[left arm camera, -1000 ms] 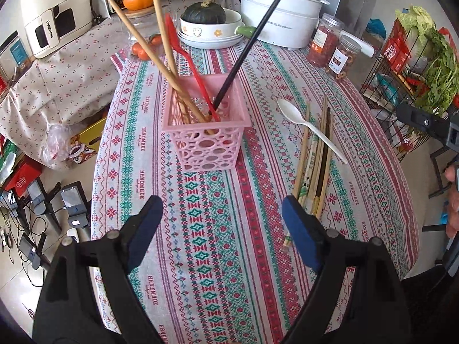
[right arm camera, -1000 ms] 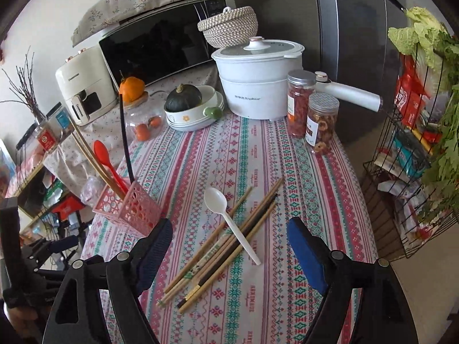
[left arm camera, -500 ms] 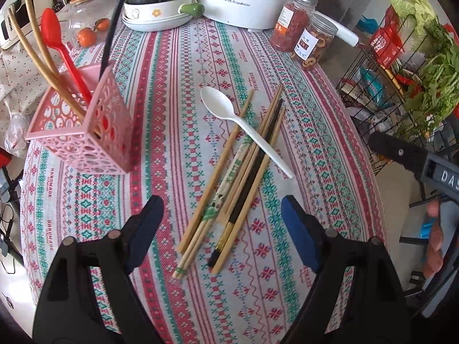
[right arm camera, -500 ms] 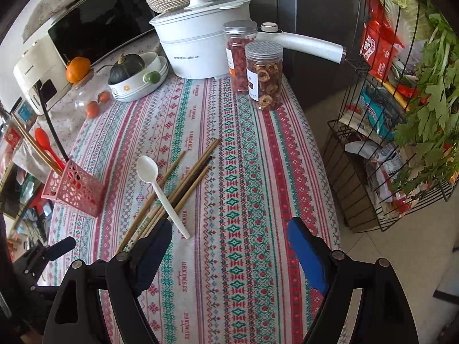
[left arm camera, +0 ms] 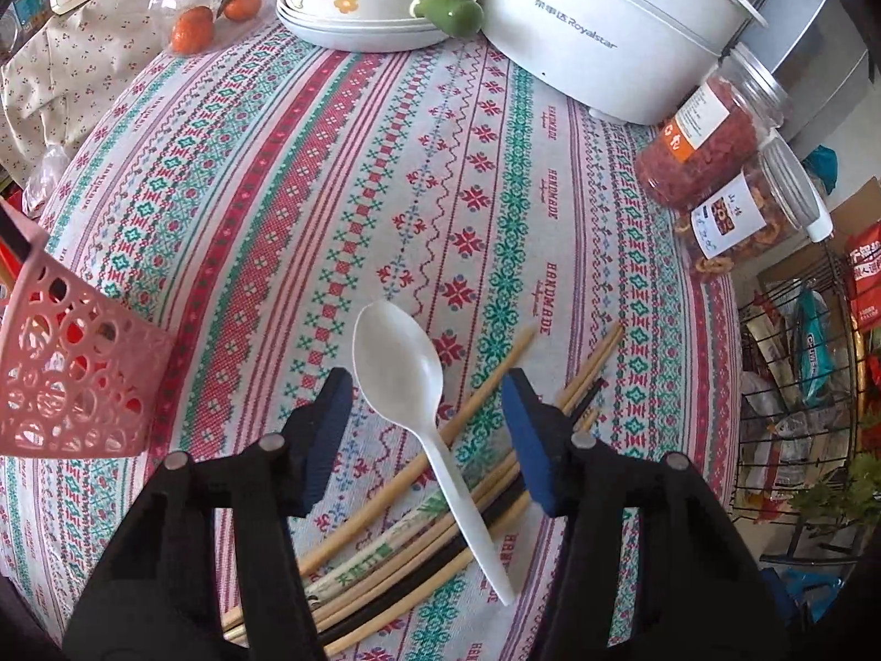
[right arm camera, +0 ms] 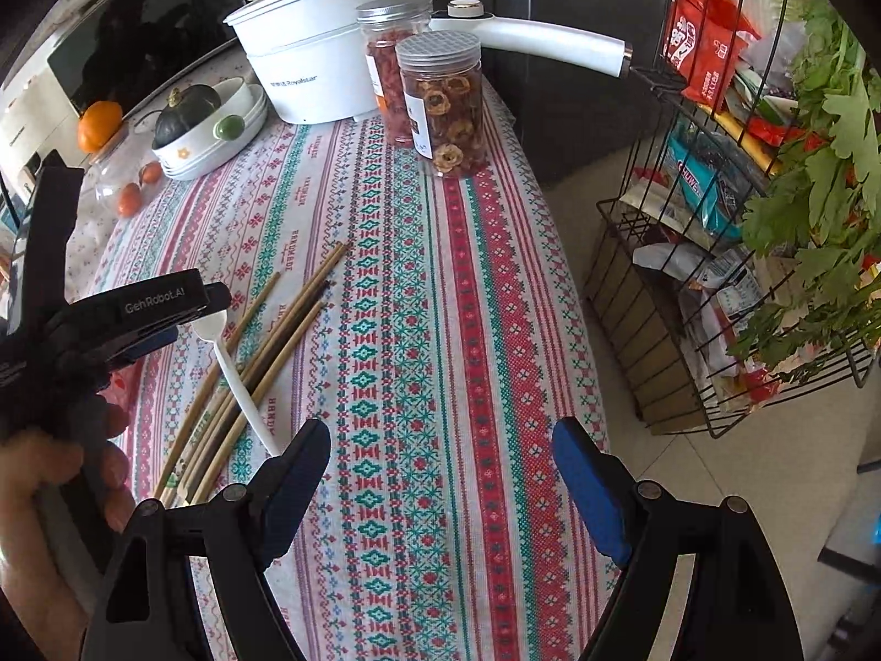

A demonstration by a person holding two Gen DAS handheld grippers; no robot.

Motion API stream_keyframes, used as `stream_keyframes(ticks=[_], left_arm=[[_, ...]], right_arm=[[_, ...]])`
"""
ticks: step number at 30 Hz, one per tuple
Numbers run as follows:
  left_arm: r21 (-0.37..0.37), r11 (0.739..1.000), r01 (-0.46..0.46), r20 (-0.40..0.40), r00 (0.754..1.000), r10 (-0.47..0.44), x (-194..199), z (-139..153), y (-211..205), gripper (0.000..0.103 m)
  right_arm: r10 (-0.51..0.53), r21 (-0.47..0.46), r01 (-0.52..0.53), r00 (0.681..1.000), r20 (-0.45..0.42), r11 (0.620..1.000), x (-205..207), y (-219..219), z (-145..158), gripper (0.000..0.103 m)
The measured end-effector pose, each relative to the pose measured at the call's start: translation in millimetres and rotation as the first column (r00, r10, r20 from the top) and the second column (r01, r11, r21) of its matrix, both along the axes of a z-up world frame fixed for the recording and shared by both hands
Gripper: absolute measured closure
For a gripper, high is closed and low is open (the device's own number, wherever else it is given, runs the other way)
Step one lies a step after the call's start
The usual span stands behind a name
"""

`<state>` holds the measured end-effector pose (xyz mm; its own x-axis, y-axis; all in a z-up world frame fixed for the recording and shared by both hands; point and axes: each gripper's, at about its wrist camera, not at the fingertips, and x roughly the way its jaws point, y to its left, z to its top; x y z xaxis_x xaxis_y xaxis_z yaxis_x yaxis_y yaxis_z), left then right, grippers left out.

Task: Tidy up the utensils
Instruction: 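Close the left tool on the white spoon handle and lift it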

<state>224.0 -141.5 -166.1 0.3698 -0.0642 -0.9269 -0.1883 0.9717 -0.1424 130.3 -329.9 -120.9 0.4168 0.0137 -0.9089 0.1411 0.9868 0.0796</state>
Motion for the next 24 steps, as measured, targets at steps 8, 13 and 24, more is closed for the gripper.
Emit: stream_keyframes(ticks=[8,13,24], left_arm=[[0.083,0.996,-0.045,-0.034,0.998,0.048,13.3,-12.3,4.2,0.062],[0.067,0.998,-0.006,-0.051,0.999,0.01,14.1,-15.6,6.9,0.09],[0.022,0.965,0.262,0.068,0.963,-0.263,-40.2,31.3,11.7,0.09]], right_arm=[[-0.032,0.008,0.032,0.999,-0.008,0.999,5.7,-16.0,-4.9,0.019],[-0.058,0.021,0.059,0.998,-0.017,0.998,6.8,-22.8,-7.4,0.019],[-0.059,0.041,0.059,0.998,-0.013,0.997,14.7,-10.4,-5.3,0.019]])
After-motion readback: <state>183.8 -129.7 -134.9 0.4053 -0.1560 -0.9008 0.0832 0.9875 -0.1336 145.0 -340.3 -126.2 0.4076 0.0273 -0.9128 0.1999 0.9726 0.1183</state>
